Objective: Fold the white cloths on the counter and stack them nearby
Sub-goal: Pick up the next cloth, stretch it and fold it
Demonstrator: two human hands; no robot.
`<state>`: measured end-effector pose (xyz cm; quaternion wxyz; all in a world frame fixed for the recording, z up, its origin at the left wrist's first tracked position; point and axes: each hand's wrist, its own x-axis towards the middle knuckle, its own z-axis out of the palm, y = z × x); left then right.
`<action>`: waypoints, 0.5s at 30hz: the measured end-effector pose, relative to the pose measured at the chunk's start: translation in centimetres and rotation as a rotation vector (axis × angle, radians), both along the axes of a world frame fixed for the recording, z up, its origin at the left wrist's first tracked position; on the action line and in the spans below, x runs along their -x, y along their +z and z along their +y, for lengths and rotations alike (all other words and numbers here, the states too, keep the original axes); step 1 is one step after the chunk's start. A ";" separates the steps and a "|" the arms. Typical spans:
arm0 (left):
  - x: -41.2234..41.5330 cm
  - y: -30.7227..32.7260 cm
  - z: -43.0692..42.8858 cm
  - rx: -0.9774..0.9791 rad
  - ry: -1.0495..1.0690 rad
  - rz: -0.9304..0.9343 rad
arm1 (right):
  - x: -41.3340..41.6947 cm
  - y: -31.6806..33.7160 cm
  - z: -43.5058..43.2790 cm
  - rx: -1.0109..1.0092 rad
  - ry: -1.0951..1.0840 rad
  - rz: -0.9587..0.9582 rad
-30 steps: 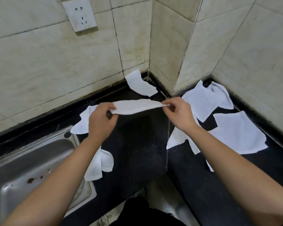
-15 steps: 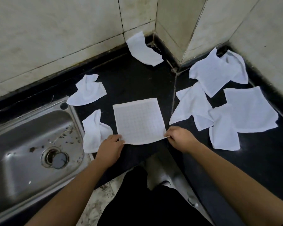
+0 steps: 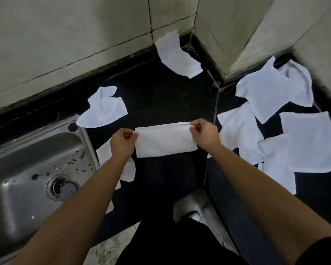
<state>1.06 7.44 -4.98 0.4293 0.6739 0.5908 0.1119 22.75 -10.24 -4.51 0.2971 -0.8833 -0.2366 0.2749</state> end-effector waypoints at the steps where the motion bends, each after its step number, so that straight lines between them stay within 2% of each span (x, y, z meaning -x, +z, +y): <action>1: -0.3 -0.4 0.6 0.004 0.008 0.012 | -0.3 -0.5 0.6 0.005 -0.001 -0.005; 5: -1.0 -1.8 2.0 -0.003 0.022 0.043 | -1.2 -1.7 1.9 0.026 -0.001 -0.064; 10: -1.2 -2.6 2.5 -0.111 -0.056 0.131 | -1.5 -2.6 2.6 0.075 -0.019 -0.068; 13: -0.6 -2.4 1.3 -0.379 -0.314 0.141 | -0.8 -2.1 2.4 0.084 0.008 -0.136; 15: -0.8 -2.4 0.0 -0.581 -0.542 0.142 | 0.1 -2.0 2.1 0.090 0.144 -0.341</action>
